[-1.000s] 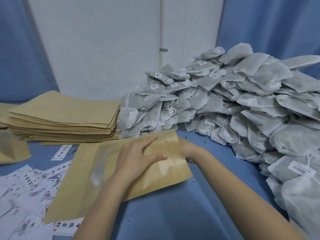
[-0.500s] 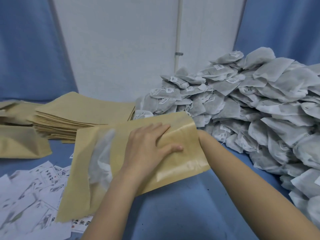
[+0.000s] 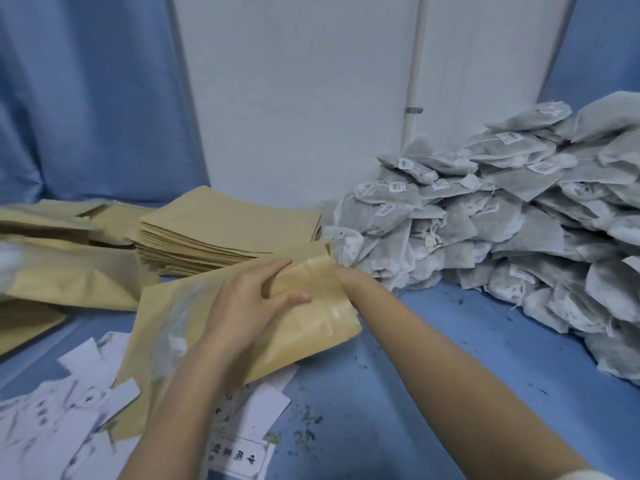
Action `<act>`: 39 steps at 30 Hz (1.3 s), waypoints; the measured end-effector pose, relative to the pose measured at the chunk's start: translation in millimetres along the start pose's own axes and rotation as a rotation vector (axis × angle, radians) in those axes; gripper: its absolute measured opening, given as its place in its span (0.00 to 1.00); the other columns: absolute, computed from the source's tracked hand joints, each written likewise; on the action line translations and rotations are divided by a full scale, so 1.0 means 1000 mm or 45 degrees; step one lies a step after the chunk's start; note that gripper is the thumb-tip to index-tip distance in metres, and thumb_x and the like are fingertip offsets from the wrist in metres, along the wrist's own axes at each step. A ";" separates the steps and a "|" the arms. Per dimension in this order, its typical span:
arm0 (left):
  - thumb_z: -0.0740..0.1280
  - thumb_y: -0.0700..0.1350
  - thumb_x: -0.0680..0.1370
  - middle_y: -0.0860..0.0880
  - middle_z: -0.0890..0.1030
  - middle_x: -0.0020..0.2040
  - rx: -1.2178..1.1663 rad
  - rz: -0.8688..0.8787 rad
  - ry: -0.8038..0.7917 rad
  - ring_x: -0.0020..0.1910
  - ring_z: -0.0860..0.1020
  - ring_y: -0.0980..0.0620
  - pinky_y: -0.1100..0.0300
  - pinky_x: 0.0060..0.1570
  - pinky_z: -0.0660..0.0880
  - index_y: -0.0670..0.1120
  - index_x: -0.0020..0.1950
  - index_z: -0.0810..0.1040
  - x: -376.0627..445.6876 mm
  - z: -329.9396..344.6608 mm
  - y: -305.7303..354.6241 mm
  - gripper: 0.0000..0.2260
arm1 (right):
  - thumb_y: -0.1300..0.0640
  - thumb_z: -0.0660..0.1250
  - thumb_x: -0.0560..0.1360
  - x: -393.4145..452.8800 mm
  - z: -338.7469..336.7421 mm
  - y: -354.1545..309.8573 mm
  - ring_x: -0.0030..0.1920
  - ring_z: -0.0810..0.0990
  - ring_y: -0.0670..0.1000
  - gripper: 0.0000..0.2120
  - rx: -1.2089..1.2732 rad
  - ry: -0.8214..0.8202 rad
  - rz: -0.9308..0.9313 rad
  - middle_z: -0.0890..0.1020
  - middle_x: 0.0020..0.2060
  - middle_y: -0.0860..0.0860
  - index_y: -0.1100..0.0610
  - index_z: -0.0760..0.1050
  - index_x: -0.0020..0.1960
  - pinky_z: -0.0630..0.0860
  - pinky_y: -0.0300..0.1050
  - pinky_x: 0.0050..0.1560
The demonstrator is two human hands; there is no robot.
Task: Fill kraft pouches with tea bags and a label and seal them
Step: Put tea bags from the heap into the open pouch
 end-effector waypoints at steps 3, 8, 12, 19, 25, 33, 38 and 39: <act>0.75 0.58 0.65 0.73 0.73 0.46 -0.001 -0.042 0.040 0.47 0.68 0.71 0.81 0.44 0.62 0.58 0.62 0.77 0.004 -0.009 -0.018 0.26 | 0.62 0.62 0.76 -0.004 -0.013 -0.020 0.41 0.75 0.47 0.08 0.181 0.115 -0.350 0.80 0.42 0.58 0.65 0.76 0.51 0.72 0.40 0.43; 0.75 0.60 0.63 0.65 0.75 0.51 -0.015 -0.071 0.117 0.49 0.69 0.66 0.78 0.44 0.63 0.57 0.63 0.77 0.009 -0.017 -0.032 0.29 | 0.49 0.66 0.72 -0.017 -0.085 0.029 0.42 0.80 0.49 0.11 0.232 1.014 -0.121 0.83 0.42 0.49 0.55 0.80 0.48 0.72 0.42 0.42; 0.75 0.60 0.63 0.61 0.78 0.59 -0.031 -0.083 0.086 0.55 0.71 0.63 0.67 0.50 0.63 0.57 0.64 0.77 0.009 -0.011 -0.034 0.30 | 0.44 0.69 0.70 -0.006 -0.080 0.036 0.58 0.75 0.54 0.28 -0.052 1.032 -0.049 0.76 0.59 0.52 0.56 0.69 0.65 0.71 0.45 0.51; 0.76 0.59 0.63 0.62 0.78 0.57 -0.083 -0.053 0.073 0.52 0.70 0.65 0.68 0.48 0.65 0.57 0.63 0.78 0.008 -0.004 -0.023 0.29 | 0.57 0.71 0.71 -0.052 -0.095 0.069 0.42 0.82 0.52 0.08 0.791 1.035 -0.303 0.84 0.40 0.52 0.56 0.81 0.50 0.80 0.43 0.45; 0.69 0.69 0.56 0.67 0.77 0.52 -0.195 0.036 -0.040 0.52 0.72 0.67 0.77 0.48 0.65 0.60 0.62 0.77 0.005 0.014 0.008 0.36 | 0.63 0.71 0.70 -0.111 -0.118 0.104 0.33 0.81 0.47 0.04 0.998 0.949 -0.303 0.83 0.33 0.51 0.56 0.81 0.41 0.79 0.39 0.33; 0.71 0.66 0.55 0.64 0.79 0.53 -0.277 0.090 -0.124 0.51 0.72 0.73 0.80 0.49 0.64 0.59 0.61 0.78 -0.002 0.034 0.040 0.35 | 0.66 0.70 0.70 -0.139 -0.112 0.117 0.29 0.80 0.45 0.06 0.929 0.590 -0.205 0.82 0.29 0.50 0.64 0.79 0.47 0.81 0.43 0.36; 0.77 0.56 0.61 0.57 0.78 0.62 -0.243 0.156 -0.134 0.61 0.73 0.62 0.68 0.58 0.66 0.53 0.63 0.79 -0.007 0.050 0.059 0.30 | 0.68 0.71 0.69 -0.139 -0.084 0.092 0.30 0.81 0.50 0.07 0.860 0.296 -0.248 0.81 0.30 0.52 0.61 0.76 0.45 0.81 0.43 0.36; 0.78 0.55 0.61 0.57 0.79 0.61 -0.248 0.153 -0.137 0.60 0.73 0.62 0.68 0.58 0.66 0.54 0.63 0.79 -0.008 0.052 0.061 0.30 | 0.67 0.72 0.68 -0.140 -0.080 0.092 0.32 0.81 0.52 0.10 0.845 0.238 -0.235 0.81 0.31 0.53 0.61 0.75 0.47 0.81 0.43 0.37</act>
Point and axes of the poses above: each hand's wrist, its own x-axis towards the middle knuckle, its own z-axis out of the palm, y = z × x, the point moved 7 cm from there along x, towards the middle knuckle
